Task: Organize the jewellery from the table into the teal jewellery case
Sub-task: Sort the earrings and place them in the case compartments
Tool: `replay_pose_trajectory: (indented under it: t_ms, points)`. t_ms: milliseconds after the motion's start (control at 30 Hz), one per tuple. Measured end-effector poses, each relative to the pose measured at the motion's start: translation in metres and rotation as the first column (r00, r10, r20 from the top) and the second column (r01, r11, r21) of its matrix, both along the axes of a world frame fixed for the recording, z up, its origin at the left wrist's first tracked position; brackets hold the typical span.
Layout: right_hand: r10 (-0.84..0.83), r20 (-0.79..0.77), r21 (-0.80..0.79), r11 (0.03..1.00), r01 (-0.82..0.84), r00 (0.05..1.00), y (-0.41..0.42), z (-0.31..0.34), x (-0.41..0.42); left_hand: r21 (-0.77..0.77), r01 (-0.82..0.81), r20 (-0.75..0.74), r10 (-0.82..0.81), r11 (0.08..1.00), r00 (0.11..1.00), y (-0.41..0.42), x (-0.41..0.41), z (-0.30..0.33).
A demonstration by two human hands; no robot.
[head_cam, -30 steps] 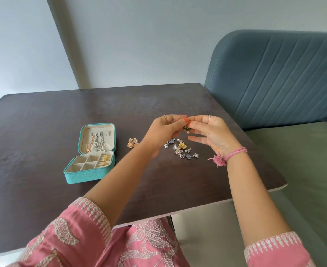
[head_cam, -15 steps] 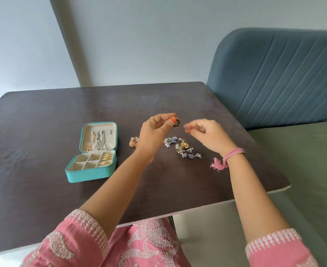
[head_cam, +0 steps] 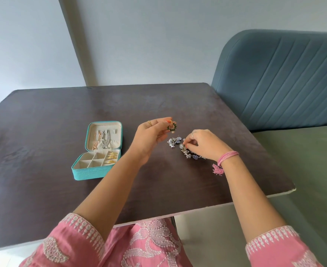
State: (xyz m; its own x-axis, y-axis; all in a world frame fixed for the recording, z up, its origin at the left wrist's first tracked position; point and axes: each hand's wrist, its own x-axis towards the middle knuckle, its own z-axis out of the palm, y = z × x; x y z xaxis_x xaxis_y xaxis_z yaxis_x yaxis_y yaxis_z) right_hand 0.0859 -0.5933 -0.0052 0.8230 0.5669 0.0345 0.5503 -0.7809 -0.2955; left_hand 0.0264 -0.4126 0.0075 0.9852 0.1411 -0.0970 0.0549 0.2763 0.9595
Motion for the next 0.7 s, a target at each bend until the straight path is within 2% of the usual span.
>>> replay_pose_trajectory:
  t_ms: [167,300,400,500,700]
  points:
    - [-0.038,-0.044,0.073,0.996,0.041,0.998,-0.004,-0.003,0.002,-0.088,0.003,-0.03,-0.006,0.996,1.0,0.001,-0.005,0.004]
    - [-0.08,-0.11,0.247,0.963,0.105,0.991,-0.015,-0.005,0.0,-0.059,0.031,-0.025,-0.032,0.998,0.999,0.003,-0.006,0.005]
    - [-0.073,-0.123,0.271,0.957,0.104,0.99,-0.017,-0.006,-0.001,-0.029,0.047,-0.021,-0.047,0.998,0.999,0.002,-0.007,0.005]
    - [-0.066,-0.103,0.216,0.973,0.087,0.992,-0.017,-0.003,-0.002,-0.013,0.055,-0.021,-0.056,0.998,0.998,-0.001,-0.008,0.005]
    - [-0.001,0.187,-0.161,0.986,0.032,0.982,-0.01,0.016,-0.005,0.066,0.064,-0.032,-0.062,0.996,0.998,-0.005,-0.006,-0.001]
